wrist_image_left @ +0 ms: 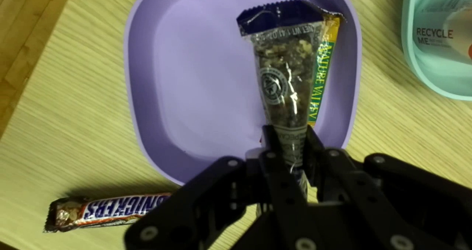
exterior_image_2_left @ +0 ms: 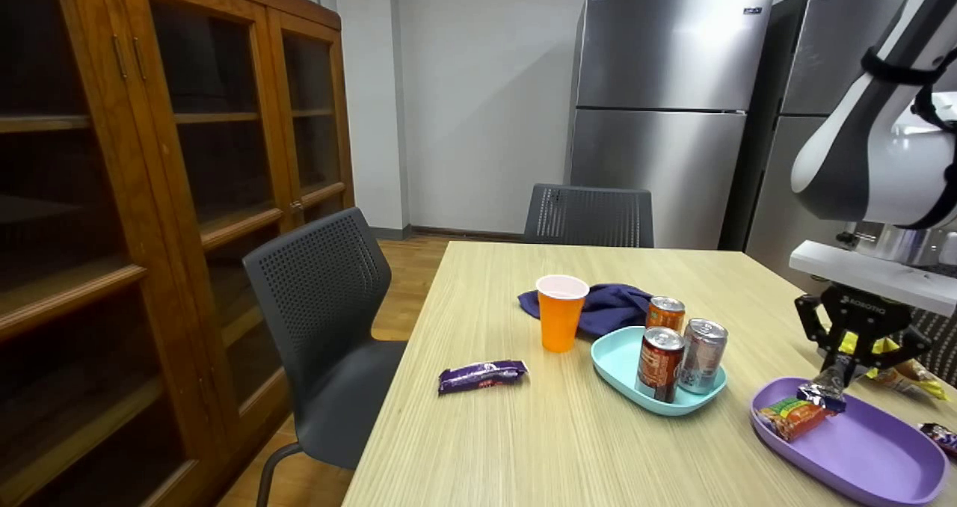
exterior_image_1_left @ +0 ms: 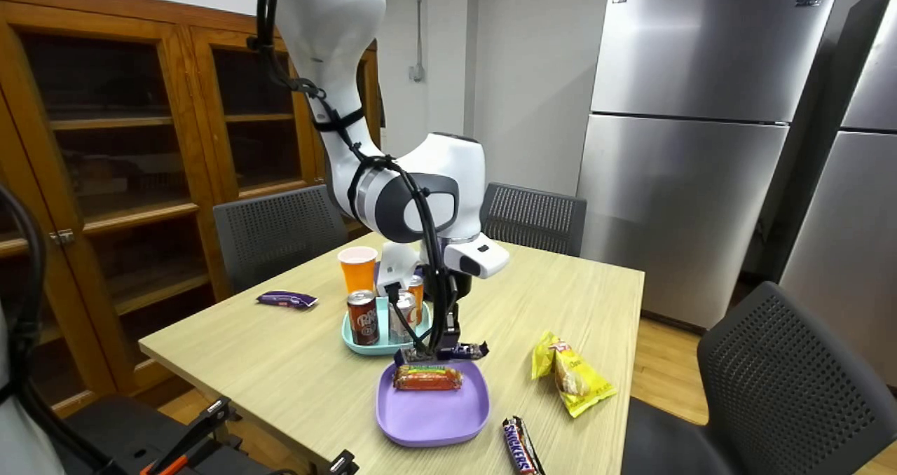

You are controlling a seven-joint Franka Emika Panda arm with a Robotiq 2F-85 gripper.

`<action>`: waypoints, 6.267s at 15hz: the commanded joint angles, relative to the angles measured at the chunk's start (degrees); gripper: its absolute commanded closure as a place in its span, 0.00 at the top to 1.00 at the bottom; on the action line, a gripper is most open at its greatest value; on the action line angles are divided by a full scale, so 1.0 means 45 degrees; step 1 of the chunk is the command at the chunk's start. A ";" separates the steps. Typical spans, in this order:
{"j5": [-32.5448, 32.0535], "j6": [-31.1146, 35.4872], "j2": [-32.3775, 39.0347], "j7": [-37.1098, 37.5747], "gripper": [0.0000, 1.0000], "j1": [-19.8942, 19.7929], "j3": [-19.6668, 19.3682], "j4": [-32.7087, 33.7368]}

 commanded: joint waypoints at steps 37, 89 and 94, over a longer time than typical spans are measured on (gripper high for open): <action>0.1212 0.0253 -0.0801 0.1242 1.00 -0.0227 -0.1000 -0.0446; 0.3841 0.1463 0.3545 1.0183 0.27 -0.2412 -0.0678 0.1928; 0.3528 0.1146 0.3005 1.0496 0.02 -0.2030 -0.1374 0.1614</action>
